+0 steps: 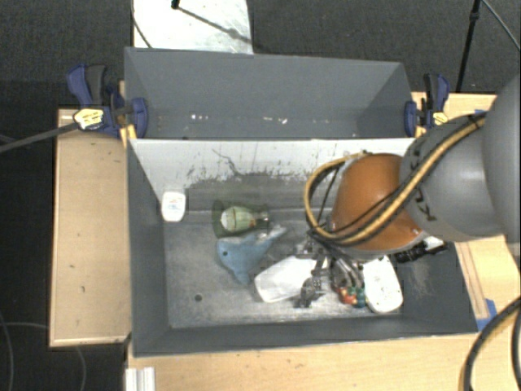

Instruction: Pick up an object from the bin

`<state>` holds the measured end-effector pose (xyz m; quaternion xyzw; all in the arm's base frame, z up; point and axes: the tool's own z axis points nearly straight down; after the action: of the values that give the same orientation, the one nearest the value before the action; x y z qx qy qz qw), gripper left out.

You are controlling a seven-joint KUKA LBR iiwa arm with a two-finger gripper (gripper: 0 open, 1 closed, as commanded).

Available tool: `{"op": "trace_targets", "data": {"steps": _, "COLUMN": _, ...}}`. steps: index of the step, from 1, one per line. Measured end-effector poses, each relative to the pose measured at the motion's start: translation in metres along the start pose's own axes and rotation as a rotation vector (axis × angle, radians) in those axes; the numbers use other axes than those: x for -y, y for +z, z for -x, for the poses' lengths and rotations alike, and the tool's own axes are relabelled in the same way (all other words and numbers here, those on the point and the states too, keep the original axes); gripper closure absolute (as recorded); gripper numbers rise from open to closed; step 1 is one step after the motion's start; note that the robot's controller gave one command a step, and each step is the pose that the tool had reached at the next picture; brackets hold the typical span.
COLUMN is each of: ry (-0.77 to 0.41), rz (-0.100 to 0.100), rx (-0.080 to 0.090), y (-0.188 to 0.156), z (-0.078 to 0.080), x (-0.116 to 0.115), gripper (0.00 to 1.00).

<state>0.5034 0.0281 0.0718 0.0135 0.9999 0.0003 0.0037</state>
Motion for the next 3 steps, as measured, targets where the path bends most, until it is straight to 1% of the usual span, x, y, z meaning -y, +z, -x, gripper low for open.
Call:
{"op": "trace_targets", "data": {"steps": 1, "ry": 0.000, "rz": 0.000, "rx": 0.000, "y": 0.000, "z": 0.000, "x": 0.000, "gripper": 1.00}}
{"op": "trace_targets", "data": {"steps": 2, "ry": 0.001, "rz": 0.000, "rx": -0.006, "y": -0.004, "z": -0.002, "x": 0.000, "gripper": 1.00}}
{"op": "trace_targets", "data": {"steps": 3, "ry": 0.002, "rz": -0.001, "rx": -0.017, "y": -0.025, "z": -0.004, "x": 0.000, "gripper": 1.00}}
